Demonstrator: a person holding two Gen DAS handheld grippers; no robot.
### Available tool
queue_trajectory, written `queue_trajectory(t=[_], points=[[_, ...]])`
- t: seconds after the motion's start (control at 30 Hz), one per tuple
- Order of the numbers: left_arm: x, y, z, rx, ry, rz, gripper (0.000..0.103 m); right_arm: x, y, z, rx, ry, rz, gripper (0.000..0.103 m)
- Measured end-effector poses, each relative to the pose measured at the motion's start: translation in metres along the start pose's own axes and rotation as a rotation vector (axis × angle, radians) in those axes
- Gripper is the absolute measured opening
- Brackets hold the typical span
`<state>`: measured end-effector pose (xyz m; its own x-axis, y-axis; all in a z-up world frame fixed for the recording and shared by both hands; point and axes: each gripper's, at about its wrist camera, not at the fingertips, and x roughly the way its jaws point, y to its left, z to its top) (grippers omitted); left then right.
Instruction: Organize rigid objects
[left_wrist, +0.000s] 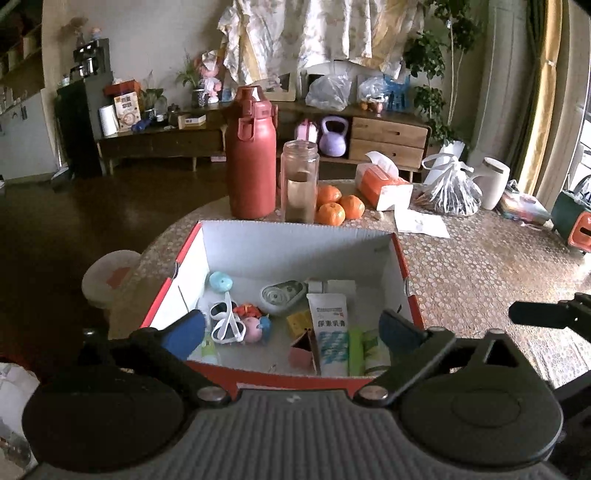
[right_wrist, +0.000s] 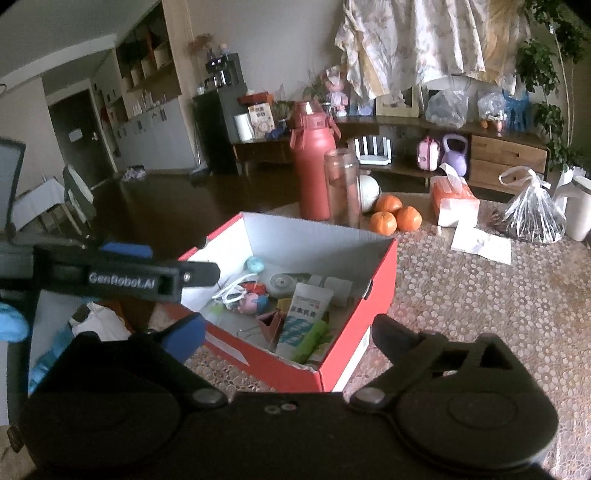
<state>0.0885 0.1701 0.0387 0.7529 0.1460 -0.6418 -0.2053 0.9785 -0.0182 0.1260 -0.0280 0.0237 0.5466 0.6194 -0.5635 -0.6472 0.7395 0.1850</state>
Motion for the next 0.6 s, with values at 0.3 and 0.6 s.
queue_trajectory(t=[0.3, 0.6], points=[[-0.016, -0.010, -0.015, 0.003, -0.014, -0.002, 0.103, -0.015, -0.004, -0.006, 0.005, -0.054, -0.001, 0.103], [-0.038, -0.017, -0.026, -0.003, -0.048, -0.019, 0.103, -0.031, -0.006, -0.019, -0.001, -0.084, -0.025, 0.103]])
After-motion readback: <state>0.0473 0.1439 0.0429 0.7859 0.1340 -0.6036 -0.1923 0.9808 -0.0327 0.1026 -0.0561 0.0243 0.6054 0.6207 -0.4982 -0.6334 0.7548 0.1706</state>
